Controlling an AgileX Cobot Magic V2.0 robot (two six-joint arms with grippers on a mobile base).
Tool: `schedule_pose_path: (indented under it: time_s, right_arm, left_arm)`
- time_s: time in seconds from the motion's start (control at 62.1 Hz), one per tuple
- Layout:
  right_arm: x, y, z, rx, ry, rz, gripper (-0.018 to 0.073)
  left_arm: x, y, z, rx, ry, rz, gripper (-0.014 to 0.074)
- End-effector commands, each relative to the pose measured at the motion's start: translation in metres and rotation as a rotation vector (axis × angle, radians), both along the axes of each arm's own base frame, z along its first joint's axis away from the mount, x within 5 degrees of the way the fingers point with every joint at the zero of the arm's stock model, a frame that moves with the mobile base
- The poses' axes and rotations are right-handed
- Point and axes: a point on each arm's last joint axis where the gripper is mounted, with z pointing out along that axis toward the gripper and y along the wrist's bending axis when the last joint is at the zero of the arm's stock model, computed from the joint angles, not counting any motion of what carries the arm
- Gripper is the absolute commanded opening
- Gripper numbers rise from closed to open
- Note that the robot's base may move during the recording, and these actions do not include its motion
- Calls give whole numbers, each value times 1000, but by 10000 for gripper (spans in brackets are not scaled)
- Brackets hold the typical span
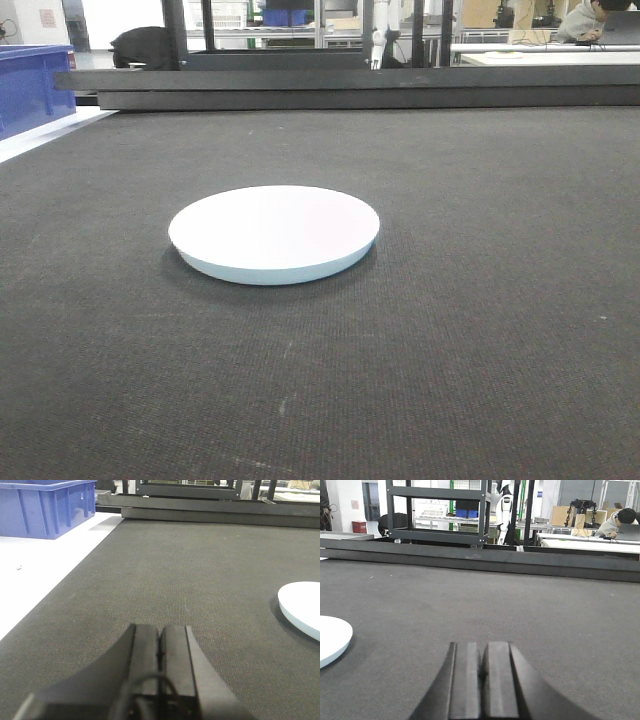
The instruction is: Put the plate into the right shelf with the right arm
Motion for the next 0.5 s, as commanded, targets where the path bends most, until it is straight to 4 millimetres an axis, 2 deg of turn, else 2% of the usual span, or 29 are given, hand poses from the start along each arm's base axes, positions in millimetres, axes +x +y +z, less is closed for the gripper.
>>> schedule_pose_path:
  time_s: [0.0,0.483]
  right_arm:
    - [-4,-1,14,2,-121,-10,53]
    - [-4,-1,15,-8,-140,-11,53]
  left_arm:
    - [-1,1,5,-18,-89,9,-128]
    - [-1,1,5,-18,-89,9,-128]
